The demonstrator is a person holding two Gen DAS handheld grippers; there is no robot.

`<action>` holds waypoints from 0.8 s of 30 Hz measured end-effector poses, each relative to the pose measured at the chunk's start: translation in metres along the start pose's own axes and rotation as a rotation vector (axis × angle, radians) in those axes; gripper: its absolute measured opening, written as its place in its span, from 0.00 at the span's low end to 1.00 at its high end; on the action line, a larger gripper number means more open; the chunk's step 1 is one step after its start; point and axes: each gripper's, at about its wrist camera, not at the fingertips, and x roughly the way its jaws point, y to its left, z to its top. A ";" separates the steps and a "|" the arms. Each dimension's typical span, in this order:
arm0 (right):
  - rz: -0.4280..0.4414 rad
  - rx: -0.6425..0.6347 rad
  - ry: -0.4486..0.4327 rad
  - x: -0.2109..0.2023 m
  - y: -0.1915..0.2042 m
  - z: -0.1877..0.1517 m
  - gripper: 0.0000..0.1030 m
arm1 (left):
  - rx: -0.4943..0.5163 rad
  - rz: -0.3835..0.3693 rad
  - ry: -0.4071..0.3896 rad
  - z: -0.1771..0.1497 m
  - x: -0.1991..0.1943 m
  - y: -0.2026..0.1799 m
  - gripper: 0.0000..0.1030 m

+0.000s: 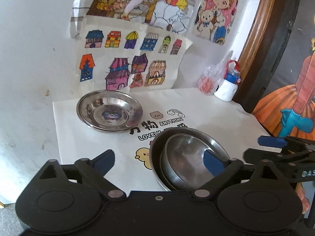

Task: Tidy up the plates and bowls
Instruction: 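Withdraw both grippers from the nested bowl stack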

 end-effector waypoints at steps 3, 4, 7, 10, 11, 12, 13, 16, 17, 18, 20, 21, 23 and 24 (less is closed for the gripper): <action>-0.035 -0.007 -0.056 -0.014 -0.002 -0.007 1.00 | -0.020 0.015 -0.053 -0.006 -0.010 0.003 0.99; -0.051 -0.010 -0.077 -0.018 -0.002 -0.011 1.00 | -0.028 0.024 -0.069 -0.009 -0.013 0.005 0.99; -0.092 -0.009 -0.119 -0.029 -0.007 -0.022 1.00 | -0.052 0.049 -0.108 -0.017 -0.020 0.008 0.99; -0.140 -0.001 -0.131 -0.034 -0.011 -0.038 1.00 | -0.068 0.076 -0.138 -0.031 -0.026 0.011 0.99; -0.153 0.000 -0.136 -0.035 -0.011 -0.043 1.00 | -0.074 0.091 -0.144 -0.035 -0.028 0.013 0.99; -0.165 0.002 -0.138 -0.035 -0.012 -0.049 1.00 | -0.082 0.106 -0.156 -0.040 -0.029 0.014 0.99; -0.179 0.012 -0.136 -0.035 -0.014 -0.054 1.00 | -0.091 0.115 -0.167 -0.045 -0.031 0.016 0.99; -0.203 0.058 -0.132 -0.032 -0.017 -0.070 1.00 | -0.112 0.135 -0.165 -0.056 -0.030 0.019 0.99; -0.200 0.078 -0.130 -0.030 -0.019 -0.075 1.00 | -0.118 0.136 -0.160 -0.059 -0.029 0.020 0.99; -0.194 0.093 -0.127 -0.029 -0.021 -0.079 1.00 | -0.125 0.136 -0.154 -0.062 -0.027 0.022 0.99; -0.189 0.128 -0.113 -0.022 -0.026 -0.086 1.00 | -0.141 0.135 -0.140 -0.067 -0.023 0.026 0.99; -0.196 0.141 -0.106 -0.019 -0.028 -0.089 1.00 | -0.149 0.134 -0.130 -0.068 -0.020 0.027 0.99; -0.219 0.166 -0.093 -0.011 -0.032 -0.093 1.00 | -0.150 0.135 -0.109 -0.070 -0.012 0.029 0.99; -0.229 0.187 -0.090 -0.007 -0.034 -0.094 1.00 | -0.147 0.138 -0.100 -0.070 -0.009 0.029 0.99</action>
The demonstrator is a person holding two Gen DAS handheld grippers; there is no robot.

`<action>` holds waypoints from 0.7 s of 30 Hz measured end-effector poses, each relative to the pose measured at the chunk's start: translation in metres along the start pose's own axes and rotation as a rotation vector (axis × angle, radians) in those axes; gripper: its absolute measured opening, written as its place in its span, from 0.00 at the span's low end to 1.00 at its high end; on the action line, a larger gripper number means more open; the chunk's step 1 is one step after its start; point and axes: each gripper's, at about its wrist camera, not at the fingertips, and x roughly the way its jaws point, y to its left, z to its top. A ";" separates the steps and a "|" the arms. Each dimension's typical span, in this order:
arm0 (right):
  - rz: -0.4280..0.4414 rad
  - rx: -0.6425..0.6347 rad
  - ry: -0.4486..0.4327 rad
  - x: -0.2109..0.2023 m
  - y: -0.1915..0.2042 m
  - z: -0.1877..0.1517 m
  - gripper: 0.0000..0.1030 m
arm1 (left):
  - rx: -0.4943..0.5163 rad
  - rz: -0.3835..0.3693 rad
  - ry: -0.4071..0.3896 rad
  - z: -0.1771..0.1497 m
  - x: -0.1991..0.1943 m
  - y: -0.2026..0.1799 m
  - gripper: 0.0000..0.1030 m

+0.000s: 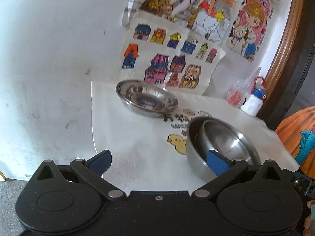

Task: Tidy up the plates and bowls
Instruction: 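Withdraw both grippers from the nested bowl stack, then move both grippers to the rim of the nested bowl stack and close them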

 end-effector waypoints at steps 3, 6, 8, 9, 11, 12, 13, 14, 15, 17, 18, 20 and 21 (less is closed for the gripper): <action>0.019 0.053 0.001 0.007 -0.005 0.000 1.00 | 0.010 0.010 0.017 0.001 0.011 -0.003 0.99; 0.027 0.069 -0.006 0.014 -0.004 0.005 0.98 | 0.011 -0.006 0.040 0.004 0.021 -0.003 0.99; 0.026 0.089 -0.005 0.019 -0.004 0.008 0.93 | 0.014 -0.022 0.059 0.008 0.028 -0.004 0.99; 0.026 0.099 -0.006 0.021 -0.005 0.010 0.89 | 0.017 -0.031 0.067 0.009 0.032 -0.005 0.99; 0.026 0.114 -0.004 0.026 -0.005 0.012 0.83 | 0.026 -0.051 0.081 0.012 0.037 -0.006 0.99; 0.028 0.122 0.000 0.028 -0.005 0.012 0.80 | 0.028 -0.057 0.086 0.013 0.040 -0.007 0.98; 0.031 0.128 0.004 0.031 -0.005 0.014 0.78 | 0.028 -0.066 0.092 0.014 0.043 -0.007 0.96; 0.036 0.134 0.008 0.033 -0.005 0.014 0.75 | 0.028 -0.077 0.098 0.015 0.045 -0.008 0.95; 0.040 0.140 0.013 0.034 -0.005 0.014 0.70 | 0.028 -0.088 0.103 0.016 0.047 -0.008 0.93; 0.047 0.151 0.023 0.038 -0.003 0.015 0.61 | 0.032 -0.100 0.111 0.018 0.050 -0.010 0.86; 0.048 0.156 0.027 0.039 -0.003 0.014 0.58 | 0.037 -0.108 0.120 0.018 0.052 -0.010 0.81; 0.061 0.171 0.035 0.042 -0.002 0.014 0.54 | 0.033 -0.119 0.129 0.019 0.055 -0.010 0.74; 0.070 0.184 0.040 0.043 -0.002 0.013 0.50 | 0.027 -0.125 0.132 0.020 0.056 -0.010 0.70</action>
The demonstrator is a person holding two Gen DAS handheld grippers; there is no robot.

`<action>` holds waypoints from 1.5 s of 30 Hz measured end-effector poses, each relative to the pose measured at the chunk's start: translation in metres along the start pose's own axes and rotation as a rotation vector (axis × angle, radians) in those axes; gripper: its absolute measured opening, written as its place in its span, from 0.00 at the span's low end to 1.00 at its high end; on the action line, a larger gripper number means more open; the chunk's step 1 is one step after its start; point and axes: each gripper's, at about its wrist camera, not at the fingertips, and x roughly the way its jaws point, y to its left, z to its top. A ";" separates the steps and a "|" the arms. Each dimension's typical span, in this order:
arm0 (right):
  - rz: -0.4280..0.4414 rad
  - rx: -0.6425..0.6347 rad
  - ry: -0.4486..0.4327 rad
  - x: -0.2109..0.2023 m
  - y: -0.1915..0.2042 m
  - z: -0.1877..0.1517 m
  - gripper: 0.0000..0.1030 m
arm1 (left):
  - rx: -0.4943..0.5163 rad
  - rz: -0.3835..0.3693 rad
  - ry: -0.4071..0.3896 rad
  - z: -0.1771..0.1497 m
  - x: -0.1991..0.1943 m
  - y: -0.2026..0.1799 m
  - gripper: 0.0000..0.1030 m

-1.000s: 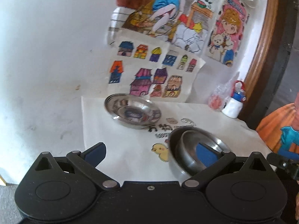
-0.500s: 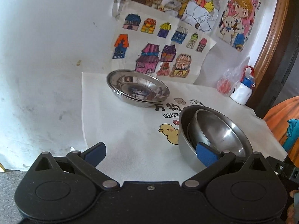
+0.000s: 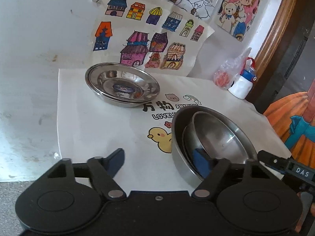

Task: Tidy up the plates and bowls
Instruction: 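Move both grippers to the rim of the nested bowl stack and close them, then lift the nested steel bowls with both grippers toward the steel plate stack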

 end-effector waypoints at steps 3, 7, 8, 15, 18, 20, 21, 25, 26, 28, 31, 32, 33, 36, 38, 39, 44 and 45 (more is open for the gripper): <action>0.025 0.023 0.015 0.005 0.001 -0.001 0.41 | -0.015 -0.022 0.019 0.001 0.004 0.002 0.62; 0.059 0.066 0.015 0.009 0.002 -0.001 0.24 | -0.050 -0.061 0.016 0.000 0.006 0.004 0.47; 0.063 0.078 0.013 0.009 0.002 -0.001 0.23 | -0.060 -0.068 0.014 0.000 0.007 0.004 0.45; 0.064 0.136 0.026 0.016 0.000 -0.002 0.23 | -0.132 -0.100 0.010 -0.001 0.014 0.005 0.34; 0.085 0.148 0.053 0.022 0.004 -0.006 0.21 | -0.193 -0.122 0.022 -0.003 0.019 0.009 0.35; 0.070 0.135 0.045 0.020 0.007 -0.007 0.21 | -0.207 -0.133 0.025 -0.003 0.021 0.010 0.35; 0.066 0.131 0.043 0.020 0.008 -0.007 0.20 | -0.204 -0.132 0.023 -0.003 0.021 0.009 0.34; 0.057 0.131 0.024 0.016 0.008 -0.007 0.17 | -0.182 -0.144 0.012 -0.003 0.020 0.005 0.18; 0.056 0.131 0.020 0.015 0.007 -0.007 0.16 | -0.173 -0.139 0.008 -0.003 0.019 0.003 0.18; 0.051 0.130 0.013 0.015 0.007 -0.008 0.16 | -0.161 -0.131 -0.001 -0.004 0.018 0.001 0.18; 0.027 0.105 -0.004 0.014 0.012 -0.010 0.15 | -0.157 -0.127 -0.006 -0.005 0.017 0.000 0.17; 0.017 0.095 -0.011 0.014 0.015 -0.011 0.15 | -0.158 -0.125 -0.007 -0.005 0.018 0.000 0.17; 0.010 0.087 -0.017 0.013 0.016 -0.012 0.15 | -0.159 -0.124 -0.008 -0.005 0.017 0.000 0.17; 0.006 0.077 -0.026 0.013 0.017 -0.013 0.15 | -0.156 -0.116 -0.015 -0.006 0.016 -0.001 0.17; 0.011 0.080 -0.027 0.013 0.017 -0.013 0.14 | -0.161 -0.115 -0.016 -0.006 0.016 -0.001 0.16; 0.011 0.078 -0.026 0.013 0.017 -0.012 0.15 | -0.159 -0.113 -0.018 -0.006 0.016 -0.001 0.16; 0.014 0.072 -0.031 0.015 0.018 -0.011 0.14 | -0.140 -0.102 -0.032 -0.005 0.015 -0.004 0.16; 0.014 0.068 -0.033 0.016 0.019 -0.010 0.14 | -0.136 -0.102 -0.036 -0.004 0.014 -0.005 0.16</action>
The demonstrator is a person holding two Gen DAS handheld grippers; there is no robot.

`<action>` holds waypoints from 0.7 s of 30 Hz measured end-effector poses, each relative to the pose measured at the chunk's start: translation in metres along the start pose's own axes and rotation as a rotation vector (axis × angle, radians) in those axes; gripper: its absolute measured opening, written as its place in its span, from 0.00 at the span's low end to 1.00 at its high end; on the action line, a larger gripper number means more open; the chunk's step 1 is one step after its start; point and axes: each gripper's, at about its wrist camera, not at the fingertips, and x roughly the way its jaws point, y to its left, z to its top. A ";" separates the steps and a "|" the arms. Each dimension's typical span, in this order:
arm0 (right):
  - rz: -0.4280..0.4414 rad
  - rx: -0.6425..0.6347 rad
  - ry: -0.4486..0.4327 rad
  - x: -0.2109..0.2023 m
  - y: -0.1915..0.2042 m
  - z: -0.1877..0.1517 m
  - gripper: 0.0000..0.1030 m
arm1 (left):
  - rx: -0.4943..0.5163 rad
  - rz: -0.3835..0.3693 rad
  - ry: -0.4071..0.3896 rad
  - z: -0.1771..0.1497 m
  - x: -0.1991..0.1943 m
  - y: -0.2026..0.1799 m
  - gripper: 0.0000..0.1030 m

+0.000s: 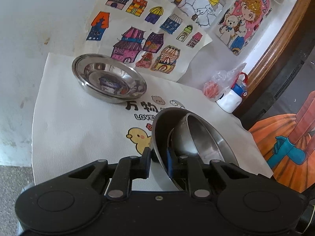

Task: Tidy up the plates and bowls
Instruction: 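Lift the nested steel bowls with both grippers toward the steel plate stack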

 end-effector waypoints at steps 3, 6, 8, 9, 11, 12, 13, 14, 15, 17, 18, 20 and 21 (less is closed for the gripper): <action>-0.001 -0.015 -0.007 0.002 0.003 0.005 0.14 | 0.005 0.000 -0.012 0.004 0.000 -0.001 0.16; 0.005 -0.033 -0.008 0.006 0.008 0.013 0.14 | 0.007 -0.002 -0.018 0.010 0.002 -0.003 0.16; 0.014 -0.050 -0.011 0.009 0.013 0.020 0.14 | -0.001 -0.004 -0.022 0.016 0.003 -0.002 0.16; 0.020 -0.060 -0.013 0.011 0.017 0.024 0.14 | -0.008 -0.006 -0.026 0.018 0.003 -0.001 0.16; 0.035 -0.081 -0.019 0.018 0.027 0.032 0.14 | -0.013 -0.004 -0.043 0.026 0.003 0.001 0.16; 0.041 -0.090 -0.022 0.021 0.031 0.035 0.14 | -0.013 0.000 -0.054 0.029 0.002 0.001 0.16; 0.050 -0.103 -0.023 0.025 0.037 0.039 0.14 | -0.012 0.005 -0.068 0.033 0.001 0.002 0.16; 0.059 -0.111 -0.024 0.029 0.042 0.042 0.14 | -0.009 0.010 -0.081 0.037 0.000 0.003 0.16; 0.067 -0.119 -0.023 0.035 0.049 0.045 0.14 | -0.008 0.016 -0.093 0.042 0.000 0.004 0.16; 0.087 -0.131 -0.018 0.047 0.059 0.049 0.14 | -0.010 0.030 -0.116 0.051 0.000 0.008 0.16; 0.096 -0.140 -0.015 0.053 0.065 0.050 0.14 | -0.012 0.037 -0.125 0.055 0.000 0.011 0.16; 0.113 -0.155 -0.012 0.064 0.075 0.052 0.14 | -0.017 0.054 -0.142 0.065 0.001 0.018 0.16; 0.122 -0.163 -0.011 0.070 0.081 0.053 0.14 | -0.022 0.062 -0.150 0.069 0.001 0.022 0.16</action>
